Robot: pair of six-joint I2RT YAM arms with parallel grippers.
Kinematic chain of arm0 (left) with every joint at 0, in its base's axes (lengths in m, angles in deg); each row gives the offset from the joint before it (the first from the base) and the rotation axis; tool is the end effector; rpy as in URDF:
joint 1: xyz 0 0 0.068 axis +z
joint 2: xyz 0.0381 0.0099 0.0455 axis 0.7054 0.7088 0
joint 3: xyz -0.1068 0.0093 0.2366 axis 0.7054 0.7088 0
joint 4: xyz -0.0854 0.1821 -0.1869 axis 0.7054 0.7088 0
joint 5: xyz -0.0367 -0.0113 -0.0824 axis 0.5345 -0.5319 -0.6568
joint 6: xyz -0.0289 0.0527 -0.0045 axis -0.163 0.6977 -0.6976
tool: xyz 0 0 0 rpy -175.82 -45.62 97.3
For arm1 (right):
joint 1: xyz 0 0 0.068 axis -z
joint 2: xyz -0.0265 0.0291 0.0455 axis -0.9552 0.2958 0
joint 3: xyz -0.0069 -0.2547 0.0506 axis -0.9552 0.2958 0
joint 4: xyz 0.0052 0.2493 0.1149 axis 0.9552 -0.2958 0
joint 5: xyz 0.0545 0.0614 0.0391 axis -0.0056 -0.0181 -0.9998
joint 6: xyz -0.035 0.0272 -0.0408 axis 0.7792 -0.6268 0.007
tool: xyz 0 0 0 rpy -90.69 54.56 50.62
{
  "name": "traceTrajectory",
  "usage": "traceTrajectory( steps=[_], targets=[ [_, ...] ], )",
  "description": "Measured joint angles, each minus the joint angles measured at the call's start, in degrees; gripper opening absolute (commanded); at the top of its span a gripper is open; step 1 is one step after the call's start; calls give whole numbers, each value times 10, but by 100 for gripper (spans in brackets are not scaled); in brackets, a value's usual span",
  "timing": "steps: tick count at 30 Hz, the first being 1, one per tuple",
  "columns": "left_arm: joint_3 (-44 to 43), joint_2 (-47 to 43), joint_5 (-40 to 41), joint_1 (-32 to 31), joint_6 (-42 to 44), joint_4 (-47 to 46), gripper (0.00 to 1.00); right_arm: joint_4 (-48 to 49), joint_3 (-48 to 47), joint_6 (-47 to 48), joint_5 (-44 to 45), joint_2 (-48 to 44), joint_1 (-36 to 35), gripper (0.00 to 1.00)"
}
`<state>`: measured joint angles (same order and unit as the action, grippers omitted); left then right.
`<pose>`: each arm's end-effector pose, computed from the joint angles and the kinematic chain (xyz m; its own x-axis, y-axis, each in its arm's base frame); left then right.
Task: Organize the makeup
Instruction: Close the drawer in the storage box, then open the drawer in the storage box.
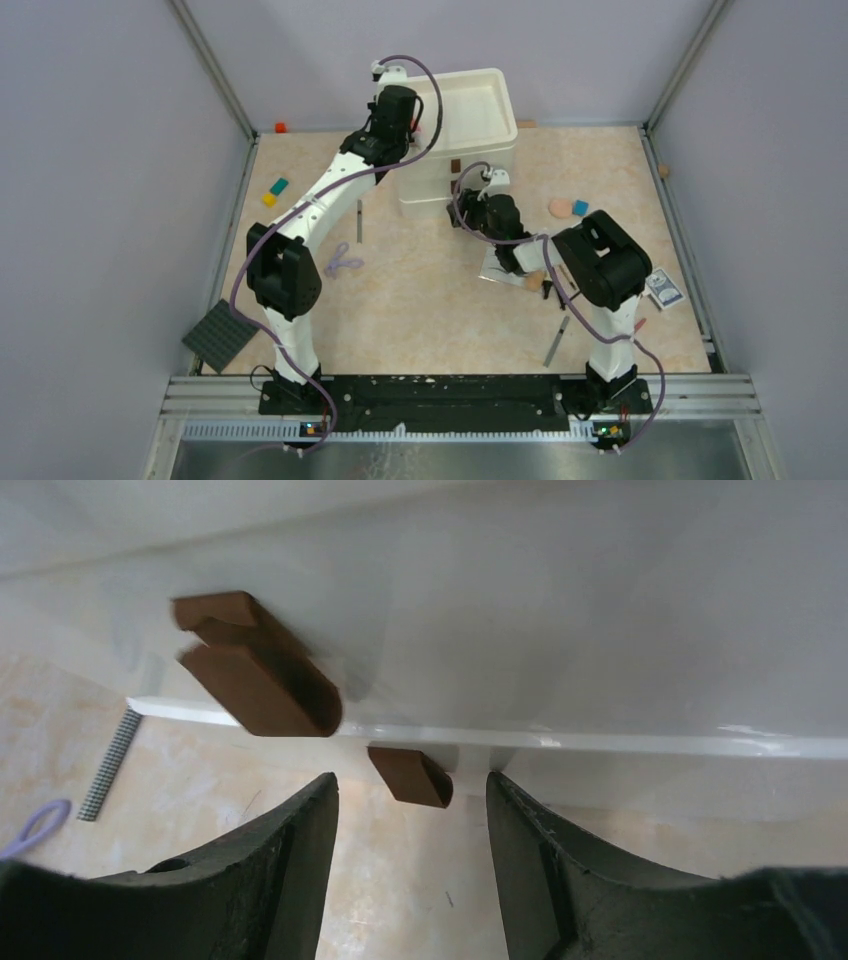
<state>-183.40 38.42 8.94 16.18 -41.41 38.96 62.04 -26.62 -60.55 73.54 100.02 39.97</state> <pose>0.4202 -0.2034 0.3471 -0.3602 -0.0351 -0.9322 -0.0905 0.9959 -0.0025 0.3439 0.2172 0.1239 -0.3557 0.2545 -0.8993 -0.3515 0.8551 0.3811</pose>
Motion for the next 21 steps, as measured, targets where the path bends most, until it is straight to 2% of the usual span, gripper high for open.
traceTrajectory(
  steps=[3, 5, 9, 14, 16, 21],
  targets=[
    [-1, 0, -2, 0, 0, 2, 0, -11, -14, -5, 9, 23, 0, 53],
    [-1, 0, -2, 0, 0, 2, 0, -18, -23, -10, 14, 33, 0, 48],
    [-2, 0, -3, 0, 0, 3, 0, -19, -33, -20, 15, 44, 0, 33],
    [-2, 0, -3, 0, 1, 5, 0, -11, -33, -27, 15, 50, 1, 7],
    [-3, 0, -3, 0, 1, 5, 0, -3, -32, -27, 13, 50, 2, 1],
    [-26, 10, 2, -1, -2, 28, 0, 38, -4, -30, -3, 45, 3, 0]
  ],
)
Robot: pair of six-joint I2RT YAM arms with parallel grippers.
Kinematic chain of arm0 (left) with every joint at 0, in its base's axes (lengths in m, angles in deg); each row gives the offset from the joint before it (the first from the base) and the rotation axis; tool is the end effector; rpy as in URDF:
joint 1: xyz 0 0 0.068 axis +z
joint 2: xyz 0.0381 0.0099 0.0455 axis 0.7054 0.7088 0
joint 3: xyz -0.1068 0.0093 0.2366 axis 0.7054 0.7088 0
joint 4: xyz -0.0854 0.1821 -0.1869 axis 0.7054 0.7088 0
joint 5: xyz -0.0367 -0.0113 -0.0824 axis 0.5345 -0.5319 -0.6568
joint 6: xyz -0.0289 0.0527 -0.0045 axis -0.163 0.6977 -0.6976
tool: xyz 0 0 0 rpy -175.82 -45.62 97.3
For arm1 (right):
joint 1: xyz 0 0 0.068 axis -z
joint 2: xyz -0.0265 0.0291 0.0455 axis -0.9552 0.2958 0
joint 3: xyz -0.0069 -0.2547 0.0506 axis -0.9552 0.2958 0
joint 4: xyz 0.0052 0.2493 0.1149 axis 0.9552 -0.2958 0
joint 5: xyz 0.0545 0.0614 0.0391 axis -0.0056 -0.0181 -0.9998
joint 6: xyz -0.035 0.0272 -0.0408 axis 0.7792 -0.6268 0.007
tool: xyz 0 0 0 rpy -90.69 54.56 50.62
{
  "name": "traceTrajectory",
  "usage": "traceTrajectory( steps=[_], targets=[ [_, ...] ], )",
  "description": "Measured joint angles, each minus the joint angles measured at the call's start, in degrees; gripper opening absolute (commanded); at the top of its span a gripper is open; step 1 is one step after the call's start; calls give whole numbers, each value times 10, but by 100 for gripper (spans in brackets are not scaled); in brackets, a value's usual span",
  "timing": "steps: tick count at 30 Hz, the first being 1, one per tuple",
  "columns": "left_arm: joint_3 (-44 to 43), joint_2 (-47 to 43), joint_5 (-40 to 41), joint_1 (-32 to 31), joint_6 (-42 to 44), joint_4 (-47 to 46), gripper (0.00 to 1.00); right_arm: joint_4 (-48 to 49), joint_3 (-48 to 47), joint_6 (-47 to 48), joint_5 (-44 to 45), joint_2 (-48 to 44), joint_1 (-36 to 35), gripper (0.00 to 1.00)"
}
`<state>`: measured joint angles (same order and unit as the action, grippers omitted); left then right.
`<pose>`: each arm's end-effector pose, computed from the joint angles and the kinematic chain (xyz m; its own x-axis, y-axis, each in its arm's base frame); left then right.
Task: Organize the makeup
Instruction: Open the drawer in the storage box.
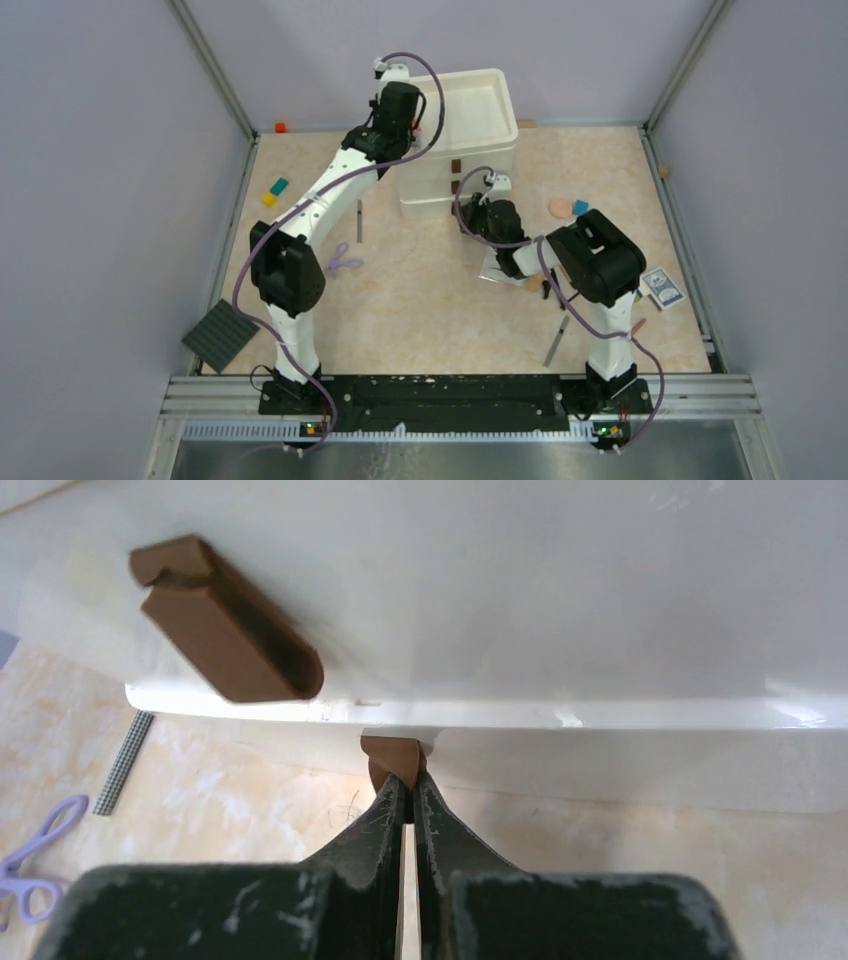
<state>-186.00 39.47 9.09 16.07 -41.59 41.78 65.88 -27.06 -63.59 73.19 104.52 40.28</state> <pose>0.4215 -0.2050 0.3505 -0.3775 -0.0276 -0.9256 -0.0920 0.9957 0.0079 0.3479 0.2174 0.1033 -0.3775 0.2985 -0.8766 -0.3309 0.8406 0.4288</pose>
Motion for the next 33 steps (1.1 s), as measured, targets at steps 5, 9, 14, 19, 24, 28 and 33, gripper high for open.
traceTrajectory(
  steps=[5, 9, 14, 19, 24, 28, 33],
  targets=[
    [-40, 21, 6, -3, -4, 36, 0, 30, 69, -9, -12, -42, -5, 0],
    [-49, 28, 10, -7, -9, 42, 0, 35, 131, -16, -9, -89, -17, 0],
    [-64, 36, 12, -7, -9, 53, 0, 37, 188, -24, 1, -134, -35, 0],
    [-70, 39, 13, -8, -10, 58, 0, 56, 235, -42, 12, -162, -45, 0],
    [-77, 45, 13, -10, -10, 59, 0, 77, 262, -61, 17, -169, -49, 0],
    [-78, 45, 14, -10, -10, 59, 0, 95, 284, -76, 21, -174, -55, 0],
    [-78, 46, 15, -10, -10, 59, 0, 107, 303, -90, 30, -190, -64, 0]
  ],
)
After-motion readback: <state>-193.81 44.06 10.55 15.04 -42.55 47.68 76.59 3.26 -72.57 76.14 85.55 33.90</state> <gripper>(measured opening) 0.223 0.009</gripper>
